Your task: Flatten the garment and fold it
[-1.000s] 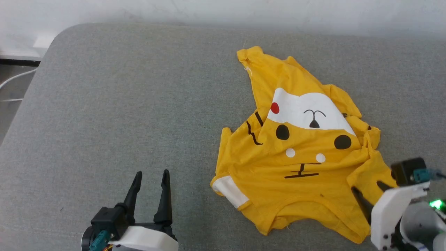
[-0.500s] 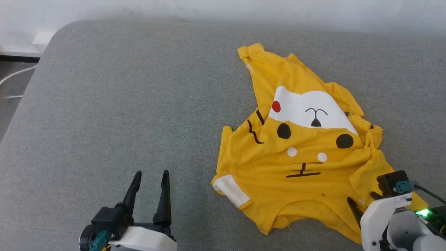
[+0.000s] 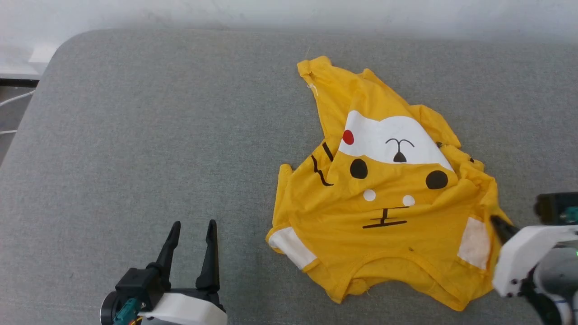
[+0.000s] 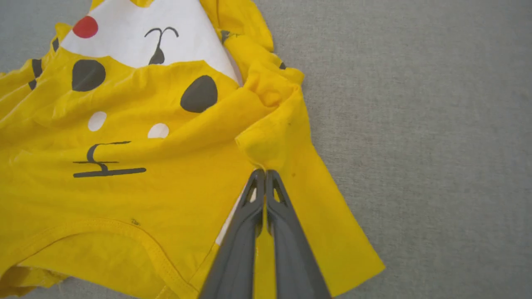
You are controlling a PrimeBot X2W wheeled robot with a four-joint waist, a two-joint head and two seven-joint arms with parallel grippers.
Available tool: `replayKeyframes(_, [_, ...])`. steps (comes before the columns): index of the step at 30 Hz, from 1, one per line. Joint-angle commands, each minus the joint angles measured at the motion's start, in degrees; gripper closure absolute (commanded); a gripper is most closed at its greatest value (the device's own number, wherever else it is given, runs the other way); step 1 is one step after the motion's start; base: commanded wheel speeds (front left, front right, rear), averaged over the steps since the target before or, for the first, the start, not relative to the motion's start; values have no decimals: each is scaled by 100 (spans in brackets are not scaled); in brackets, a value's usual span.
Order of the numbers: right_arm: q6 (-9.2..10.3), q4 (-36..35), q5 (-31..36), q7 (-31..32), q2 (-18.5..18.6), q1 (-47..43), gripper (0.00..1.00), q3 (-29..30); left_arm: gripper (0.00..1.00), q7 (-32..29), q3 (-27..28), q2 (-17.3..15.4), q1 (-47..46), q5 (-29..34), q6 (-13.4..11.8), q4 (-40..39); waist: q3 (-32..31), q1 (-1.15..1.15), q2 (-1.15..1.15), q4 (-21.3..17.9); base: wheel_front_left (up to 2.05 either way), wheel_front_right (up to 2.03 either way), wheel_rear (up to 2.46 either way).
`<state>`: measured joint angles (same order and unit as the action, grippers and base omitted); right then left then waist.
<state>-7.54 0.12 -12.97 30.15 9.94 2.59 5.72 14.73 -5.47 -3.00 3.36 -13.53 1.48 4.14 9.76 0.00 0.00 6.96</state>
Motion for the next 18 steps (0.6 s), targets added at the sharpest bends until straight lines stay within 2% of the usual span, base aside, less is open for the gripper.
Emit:
replayKeyframes(1, [5, -141, -57, 68, -37, 118, 100, 243, 0, 27, 11, 2, 18, -16, -9, -12, 11, 0, 0, -30, 0, 0, 0])
replayKeyframes(7, [5, -272, 296, 167, 69, 283, 100, 1487, 0, 27, -50, 5, -47, -17, 28, -8, 93, 0, 0, 33, 0, 0, 0])
replayKeyframes(9, [5, -39, 554, 28, 134, 381, 57, 1917, 0, 27, -57, 4, -68, -1, 33, 10, 141, 0, 0, 60, 0, 0, 0])
replayKeyframes(10, [5, 112, 732, -93, 176, 432, 0, 2086, 0, 27, -58, 2, -81, 9, 39, 16, 165, 0, 0, 72, 0, 0, 0])
replayKeyframes(14, [5, 714, 1200, -712, 99, 746, 0, 2562, 0, 27, -57, -13, -124, 33, 59, 31, 211, 0, 0, 102, 0, 0, 0])
replayKeyframes(18, [5, 998, 1163, -1123, -176, 940, 0, 2439, 0, 27, -19, -33, -122, 42, 39, 23, 191, 0, 0, 54, 0, 0, 0])
